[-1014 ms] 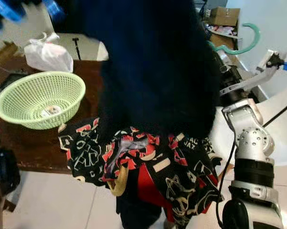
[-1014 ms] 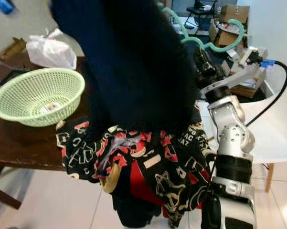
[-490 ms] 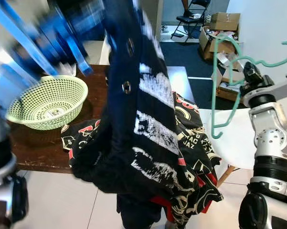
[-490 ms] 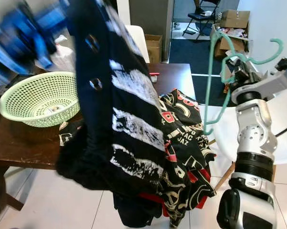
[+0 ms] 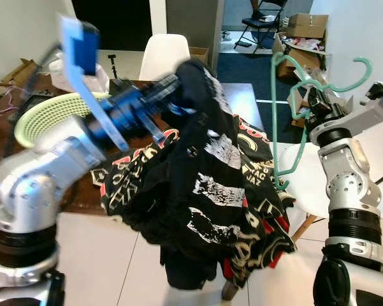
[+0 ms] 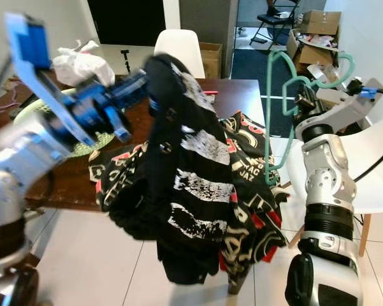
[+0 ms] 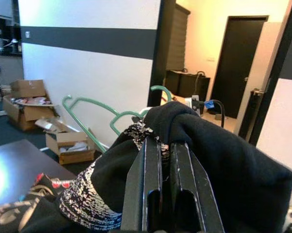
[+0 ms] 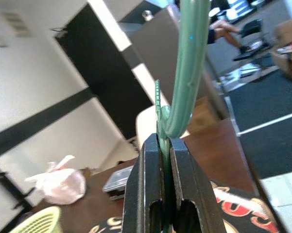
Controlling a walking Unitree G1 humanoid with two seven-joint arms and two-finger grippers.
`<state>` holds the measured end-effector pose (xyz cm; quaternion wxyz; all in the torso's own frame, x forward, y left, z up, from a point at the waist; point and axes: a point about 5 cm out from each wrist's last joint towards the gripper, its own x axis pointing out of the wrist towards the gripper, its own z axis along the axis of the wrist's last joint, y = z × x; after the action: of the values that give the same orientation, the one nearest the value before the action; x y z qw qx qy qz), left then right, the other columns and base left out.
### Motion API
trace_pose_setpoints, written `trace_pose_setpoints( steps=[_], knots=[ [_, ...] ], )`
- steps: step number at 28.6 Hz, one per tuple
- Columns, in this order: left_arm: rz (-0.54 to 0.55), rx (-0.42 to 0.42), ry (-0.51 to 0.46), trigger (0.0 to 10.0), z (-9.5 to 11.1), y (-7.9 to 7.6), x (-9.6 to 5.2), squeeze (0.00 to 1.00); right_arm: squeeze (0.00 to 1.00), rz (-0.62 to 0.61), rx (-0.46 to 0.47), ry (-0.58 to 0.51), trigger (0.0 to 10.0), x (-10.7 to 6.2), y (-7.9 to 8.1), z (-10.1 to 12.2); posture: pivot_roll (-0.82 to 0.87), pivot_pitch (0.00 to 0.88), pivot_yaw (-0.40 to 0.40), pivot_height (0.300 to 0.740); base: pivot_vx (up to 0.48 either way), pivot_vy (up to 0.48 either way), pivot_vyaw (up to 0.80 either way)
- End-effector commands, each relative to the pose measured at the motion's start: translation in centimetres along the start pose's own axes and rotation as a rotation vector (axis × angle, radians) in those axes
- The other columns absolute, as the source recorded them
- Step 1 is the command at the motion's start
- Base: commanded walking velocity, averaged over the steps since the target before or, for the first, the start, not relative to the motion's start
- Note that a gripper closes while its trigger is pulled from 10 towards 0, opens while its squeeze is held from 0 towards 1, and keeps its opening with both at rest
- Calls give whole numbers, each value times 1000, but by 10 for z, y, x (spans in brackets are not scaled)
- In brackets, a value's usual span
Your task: Hang hanger
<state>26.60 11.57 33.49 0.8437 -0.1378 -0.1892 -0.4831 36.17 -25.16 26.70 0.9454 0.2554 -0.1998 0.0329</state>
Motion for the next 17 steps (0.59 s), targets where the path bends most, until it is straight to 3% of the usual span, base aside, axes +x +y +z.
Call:
trace_pose_setpoints(
  steps=[1,13,17],
  knots=[
    [-26,-5,-14,10000,1,-7,1,0,0,17,7,-20,10000,0,2,5,37,35,-11,740,-416,0,0],
    [-24,-35,-3,10000,-6,-8,-3,0,0,28,-15,0,10000,-2,3,0,33,44,-16,740,-415,0,0],
    [-17,-17,4,10000,-8,-4,-13,0,0,49,-36,39,10000,-2,6,-5,32,45,-17,740,0,0,-694]
  ],
)
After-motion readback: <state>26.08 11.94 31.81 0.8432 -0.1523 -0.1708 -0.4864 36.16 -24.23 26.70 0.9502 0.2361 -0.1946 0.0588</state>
